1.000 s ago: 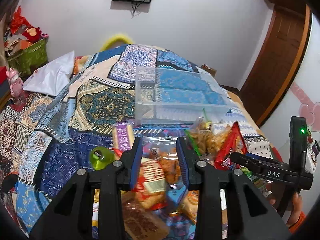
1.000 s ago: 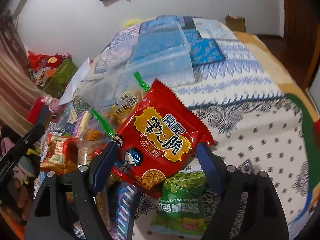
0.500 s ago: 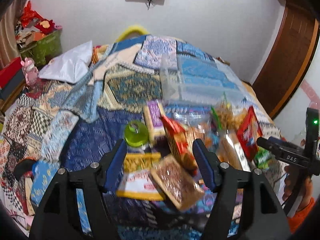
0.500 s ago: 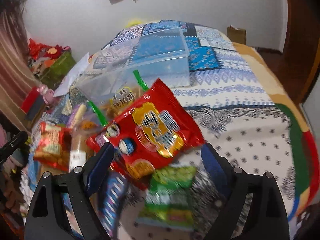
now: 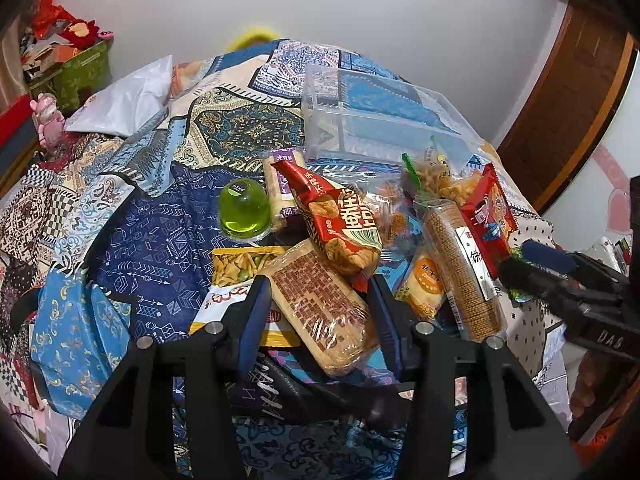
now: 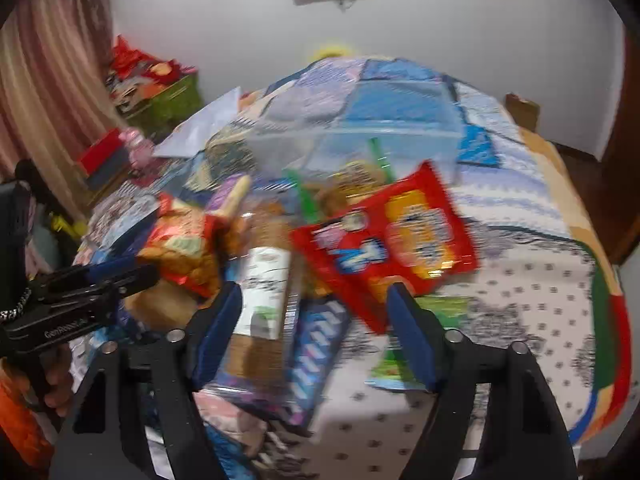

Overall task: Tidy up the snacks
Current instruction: 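Grasp the wrapped brown biscuit block with the left tool while the right grasps the labelled biscuit roll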

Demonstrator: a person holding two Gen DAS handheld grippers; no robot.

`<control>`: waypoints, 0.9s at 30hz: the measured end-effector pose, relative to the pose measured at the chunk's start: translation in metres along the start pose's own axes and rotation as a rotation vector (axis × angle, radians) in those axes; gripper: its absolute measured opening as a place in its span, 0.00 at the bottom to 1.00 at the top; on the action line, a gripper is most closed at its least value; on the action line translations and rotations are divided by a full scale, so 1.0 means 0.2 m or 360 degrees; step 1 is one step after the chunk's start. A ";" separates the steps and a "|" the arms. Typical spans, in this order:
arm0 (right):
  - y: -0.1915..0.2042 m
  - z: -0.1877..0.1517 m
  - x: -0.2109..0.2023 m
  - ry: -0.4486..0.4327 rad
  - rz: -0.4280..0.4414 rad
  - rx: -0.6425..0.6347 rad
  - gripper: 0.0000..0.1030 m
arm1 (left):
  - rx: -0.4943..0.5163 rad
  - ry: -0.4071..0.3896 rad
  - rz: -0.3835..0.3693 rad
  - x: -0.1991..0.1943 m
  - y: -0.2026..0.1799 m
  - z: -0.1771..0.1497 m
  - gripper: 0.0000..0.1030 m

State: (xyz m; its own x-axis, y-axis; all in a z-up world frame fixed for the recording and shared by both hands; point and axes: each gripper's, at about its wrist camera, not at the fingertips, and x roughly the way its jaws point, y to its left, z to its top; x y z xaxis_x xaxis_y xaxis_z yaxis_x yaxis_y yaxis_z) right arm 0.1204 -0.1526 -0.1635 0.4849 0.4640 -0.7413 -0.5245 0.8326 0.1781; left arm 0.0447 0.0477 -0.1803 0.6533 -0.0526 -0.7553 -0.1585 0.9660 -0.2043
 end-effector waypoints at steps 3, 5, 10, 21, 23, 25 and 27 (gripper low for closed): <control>0.05 -0.01 0.07 0.0050 0.0030 -0.0028 0.66 | -0.0013 -0.0008 -0.0010 0.01 0.01 0.00 0.49; 0.07 -0.02 0.12 0.0088 0.0047 -0.0030 0.65 | -0.0019 -0.0007 0.0009 0.03 0.01 0.01 0.49; 0.10 -0.03 0.17 0.0138 0.0042 -0.0052 0.65 | -0.0020 0.0031 0.0040 0.07 -0.01 0.01 0.56; 0.12 -0.06 0.23 0.0209 0.0097 -0.0030 0.39 | -0.0063 0.0029 -0.0060 0.09 -0.01 -0.02 0.49; 0.10 -0.06 0.22 0.0203 0.0133 0.0002 0.37 | -0.0045 0.0013 -0.0058 0.08 -0.03 -0.03 0.45; 0.10 -0.06 0.21 0.0186 0.0127 0.0008 0.35 | -0.0041 0.0004 -0.0065 0.06 -0.03 -0.03 0.39; 0.10 -0.06 0.19 0.0169 0.0109 -0.0003 0.34 | -0.0034 -0.0004 -0.0052 0.05 -0.03 -0.02 0.37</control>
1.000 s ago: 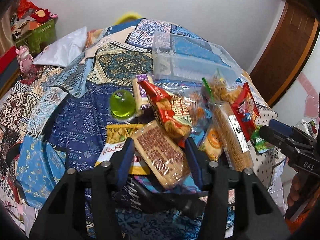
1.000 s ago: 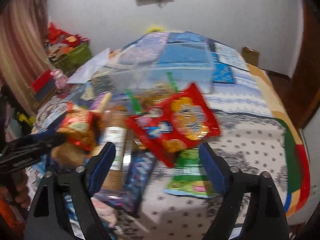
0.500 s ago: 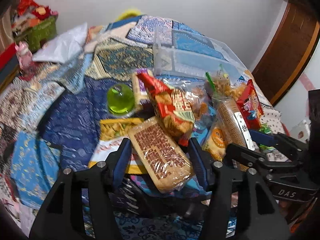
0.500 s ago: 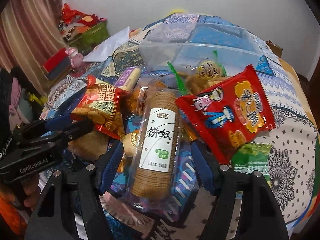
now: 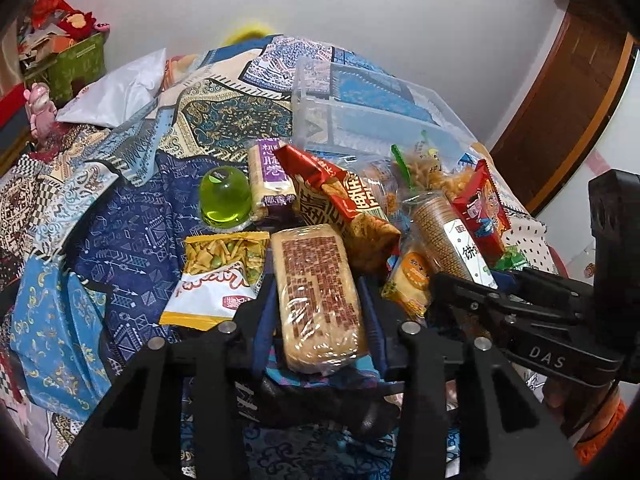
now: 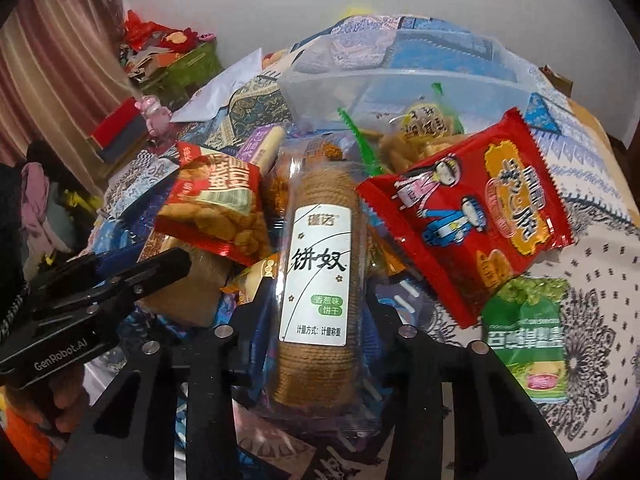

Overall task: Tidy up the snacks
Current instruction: 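Grasp the wrapped brown biscuit block with the left tool while the right grasps the labelled biscuit roll, then carry the biscuit block and biscuit roll with both tools over the clear box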

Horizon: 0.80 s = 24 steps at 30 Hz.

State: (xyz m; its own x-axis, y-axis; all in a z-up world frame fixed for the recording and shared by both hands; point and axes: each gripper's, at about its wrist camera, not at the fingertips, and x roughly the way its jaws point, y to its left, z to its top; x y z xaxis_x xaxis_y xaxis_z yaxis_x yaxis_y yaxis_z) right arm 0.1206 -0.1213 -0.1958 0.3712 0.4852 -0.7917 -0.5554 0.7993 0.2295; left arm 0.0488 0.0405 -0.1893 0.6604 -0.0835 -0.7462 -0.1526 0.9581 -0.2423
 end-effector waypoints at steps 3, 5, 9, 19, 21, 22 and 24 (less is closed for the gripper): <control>-0.01 0.00 -0.02 -0.0018 0.0000 0.0004 0.34 | 0.0020 -0.0045 0.0027 -0.03 0.00 0.02 0.36; -0.02 0.00 -0.03 -0.0031 0.0005 0.0016 0.33 | 0.0021 -0.0080 0.0026 -0.06 0.01 0.03 0.35; -0.03 0.02 -0.09 -0.0086 0.0012 0.0015 0.33 | 0.0021 -0.0143 0.0041 -0.12 0.02 0.09 0.35; -0.06 0.17 -0.23 -0.0270 -0.0003 0.0028 0.33 | 0.0045 -0.0321 0.0023 -0.22 0.00 0.32 0.35; -0.08 0.21 -0.25 -0.0307 -0.0022 0.0033 0.33 | 0.0075 -0.0359 0.0038 -0.22 -0.02 0.38 0.35; -0.09 0.23 -0.26 -0.0324 -0.0033 0.0038 0.33 | 0.0082 -0.0369 0.0039 -0.22 -0.03 0.41 0.35; -0.12 0.27 -0.27 -0.0355 -0.0053 0.0049 0.33 | 0.0080 -0.0386 0.0003 -0.21 -0.04 0.47 0.35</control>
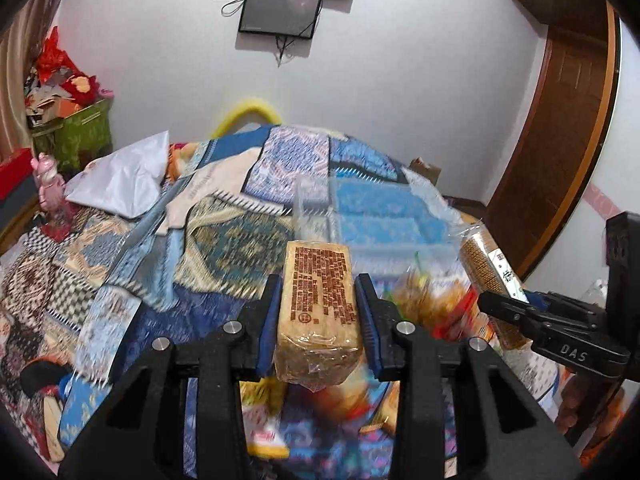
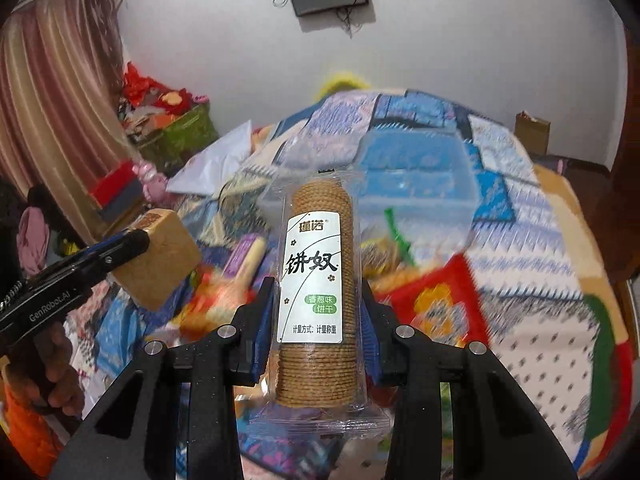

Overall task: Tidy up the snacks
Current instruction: 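Carry the biscuit block and biscuit roll with both tools over the clear box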

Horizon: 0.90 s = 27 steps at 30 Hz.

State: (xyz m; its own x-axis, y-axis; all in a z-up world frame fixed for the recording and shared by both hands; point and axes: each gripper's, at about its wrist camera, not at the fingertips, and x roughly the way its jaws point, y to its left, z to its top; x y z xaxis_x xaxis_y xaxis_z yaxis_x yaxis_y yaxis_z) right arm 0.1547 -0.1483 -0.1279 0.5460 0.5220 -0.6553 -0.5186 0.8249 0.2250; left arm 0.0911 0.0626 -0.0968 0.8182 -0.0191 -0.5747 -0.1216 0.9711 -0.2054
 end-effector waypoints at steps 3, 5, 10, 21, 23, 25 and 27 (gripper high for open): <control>-0.04 0.06 0.00 -0.0033 -0.0016 0.0017 0.33 | -0.0007 -0.0027 -0.0023 0.04 -0.01 0.09 0.35; -0.07 0.11 0.00 -0.0054 -0.0039 0.0023 0.33 | -0.0004 -0.0041 -0.0027 0.08 -0.02 0.14 0.35; -0.14 0.22 0.02 -0.0089 -0.0071 0.0027 0.33 | 0.0009 -0.0038 -0.0039 0.21 -0.05 0.29 0.35; -0.26 0.44 0.20 -0.0082 -0.0109 0.0014 0.33 | 0.0049 0.0069 -0.0023 0.59 -0.09 0.43 0.35; -0.28 0.46 0.26 -0.0055 -0.0120 0.0010 0.33 | 0.0063 0.0094 -0.0011 0.66 -0.10 0.43 0.35; -0.30 0.48 0.31 -0.0039 -0.0124 0.0004 0.33 | 0.0094 0.0123 0.0002 0.74 -0.12 0.43 0.35; -0.31 0.49 0.37 -0.0004 -0.0127 0.0000 0.33 | 0.0114 0.0155 0.0015 0.83 -0.13 0.43 0.35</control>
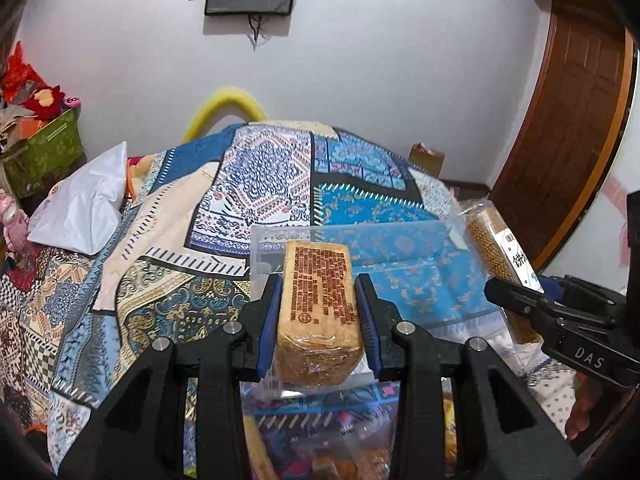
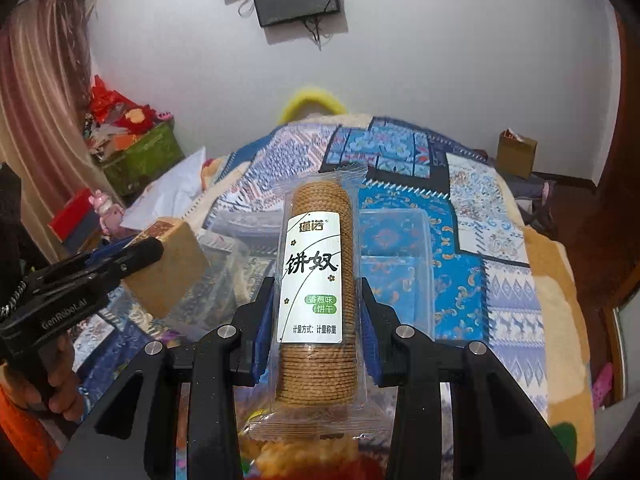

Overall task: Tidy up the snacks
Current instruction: 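Carry the biscuit block and biscuit roll with both tools over the clear box, then open the left tool dropping the biscuit block while the right releases the roll into the box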

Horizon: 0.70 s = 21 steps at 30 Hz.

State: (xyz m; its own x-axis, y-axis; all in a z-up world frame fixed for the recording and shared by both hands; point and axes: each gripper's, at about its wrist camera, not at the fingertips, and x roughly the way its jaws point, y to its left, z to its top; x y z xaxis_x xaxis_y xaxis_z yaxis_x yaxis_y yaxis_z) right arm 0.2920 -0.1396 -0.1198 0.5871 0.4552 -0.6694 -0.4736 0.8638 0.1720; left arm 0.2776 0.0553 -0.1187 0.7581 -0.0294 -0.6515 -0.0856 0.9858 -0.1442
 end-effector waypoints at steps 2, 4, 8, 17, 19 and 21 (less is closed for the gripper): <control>-0.01 0.01 0.05 0.0029 -0.0009 -0.0012 0.33 | 0.0010 0.0030 0.0003 0.07 -0.01 0.00 0.35; -0.01 0.01 0.12 0.0075 -0.0026 -0.0027 0.33 | 0.0026 0.0061 0.0013 0.14 -0.01 0.00 0.35; -0.04 0.01 0.24 0.0192 -0.0038 -0.0051 0.33 | 0.0034 0.0129 0.0028 0.26 -0.01 -0.01 0.35; -0.08 -0.02 0.37 0.0333 -0.0063 -0.0061 0.33 | 0.0019 0.0254 0.0039 0.40 0.02 -0.07 0.35; -0.08 -0.02 0.38 0.0356 -0.0064 -0.0057 0.34 | 0.0010 0.0274 0.0036 0.40 0.03 -0.07 0.35; -0.08 -0.02 0.39 0.0372 -0.0064 -0.0066 0.36 | -0.0011 0.0286 0.0042 0.39 0.03 -0.07 0.36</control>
State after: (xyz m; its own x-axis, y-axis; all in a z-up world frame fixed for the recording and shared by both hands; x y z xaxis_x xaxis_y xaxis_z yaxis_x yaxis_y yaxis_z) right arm 0.3422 -0.1191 -0.1769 0.4404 0.3542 -0.8250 -0.4825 0.8683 0.1153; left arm 0.3273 0.0573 -0.1800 0.6281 -0.0335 -0.7774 -0.1086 0.9855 -0.1301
